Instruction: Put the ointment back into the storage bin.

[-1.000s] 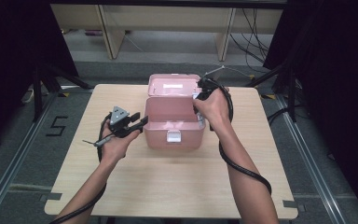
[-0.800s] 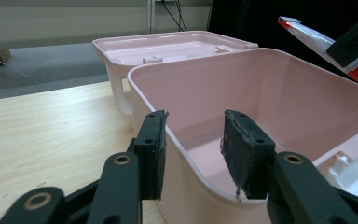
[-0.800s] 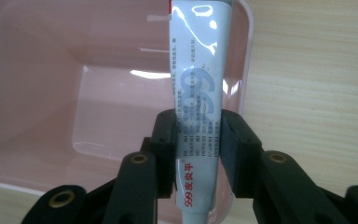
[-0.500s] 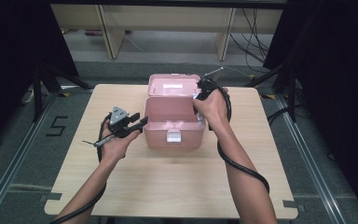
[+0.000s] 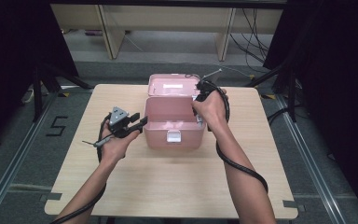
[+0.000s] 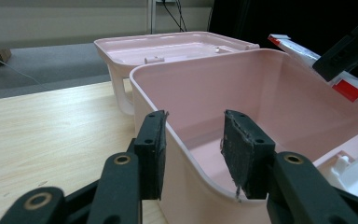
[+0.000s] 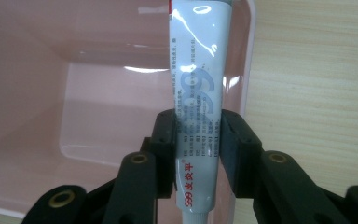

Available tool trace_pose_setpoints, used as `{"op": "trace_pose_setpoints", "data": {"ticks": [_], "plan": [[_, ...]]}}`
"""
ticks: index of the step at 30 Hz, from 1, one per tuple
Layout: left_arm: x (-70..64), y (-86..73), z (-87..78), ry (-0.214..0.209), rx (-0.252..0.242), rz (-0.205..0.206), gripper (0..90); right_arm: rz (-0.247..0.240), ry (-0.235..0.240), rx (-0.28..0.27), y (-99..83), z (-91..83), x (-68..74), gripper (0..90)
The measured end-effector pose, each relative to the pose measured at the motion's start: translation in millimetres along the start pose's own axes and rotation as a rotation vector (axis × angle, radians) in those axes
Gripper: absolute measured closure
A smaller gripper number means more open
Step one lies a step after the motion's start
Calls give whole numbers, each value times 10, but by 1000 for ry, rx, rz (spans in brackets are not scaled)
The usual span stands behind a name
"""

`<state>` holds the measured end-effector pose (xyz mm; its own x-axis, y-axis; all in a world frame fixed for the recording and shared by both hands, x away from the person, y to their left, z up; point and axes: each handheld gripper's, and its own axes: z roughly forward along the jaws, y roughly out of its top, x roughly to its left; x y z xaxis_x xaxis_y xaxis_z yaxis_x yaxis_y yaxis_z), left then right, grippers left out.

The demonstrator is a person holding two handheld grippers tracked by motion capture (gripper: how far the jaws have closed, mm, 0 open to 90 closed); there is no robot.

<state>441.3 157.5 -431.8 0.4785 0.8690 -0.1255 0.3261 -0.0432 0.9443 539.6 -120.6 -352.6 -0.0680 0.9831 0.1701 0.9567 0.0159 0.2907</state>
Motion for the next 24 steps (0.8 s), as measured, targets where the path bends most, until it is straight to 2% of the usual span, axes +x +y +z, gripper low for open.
{"op": "trace_pose_setpoints", "data": {"ticks": [1, 2, 3, 5, 7, 9, 10, 12, 14, 16, 20, 21, 24], "plan": [[0, 0, -1, 0, -1, -1, 591, 5, 0, 3, 2, 10, 3, 693], [0, 0, -3, 0, -1, 0, 591, 31, -1, 11, 5, 19, 20, 693], [2, -2, -3, 0, 0, 0, 591, -19, -5, 3, 0, 34, -8, 693], [4, -5, -2, 1, 1, 0, 591, 9, -20, 15, 7, 60, 16, 693], [7, -10, -3, 0, 5, 3, 591, 4, -17, 17, 6, 73, 18, 693], [9, -13, -3, 0, 5, 1, 591, 19, -14, 20, 3, 86, 31, 693], [10, -14, -2, 0, 5, 1, 591, -13, -19, 16, 4, 87, 14, 693], [13, -13, -3, 1, 4, 1, 591, -6, -20, 22, 3, 93, 28, 693], [10, -12, -4, 1, 4, 1, 591, -53, -23, 12, 7, 113, -4, 693], [10, -12, -4, 1, 3, 1, 591, 4, -29, 28, 12, 118, 38, 693], [12, -17, -3, 1, 5, 0, 591, -7, -27, 33, 14, 128, 40, 693], [12, -17, -4, 1, 4, 0, 591, 12, -31, 36, 15, 135, 54, 693], [11, -21, -5, 1, 4, -2, 591, -32, -39, 24, 18, 151, 26, 693]]}}
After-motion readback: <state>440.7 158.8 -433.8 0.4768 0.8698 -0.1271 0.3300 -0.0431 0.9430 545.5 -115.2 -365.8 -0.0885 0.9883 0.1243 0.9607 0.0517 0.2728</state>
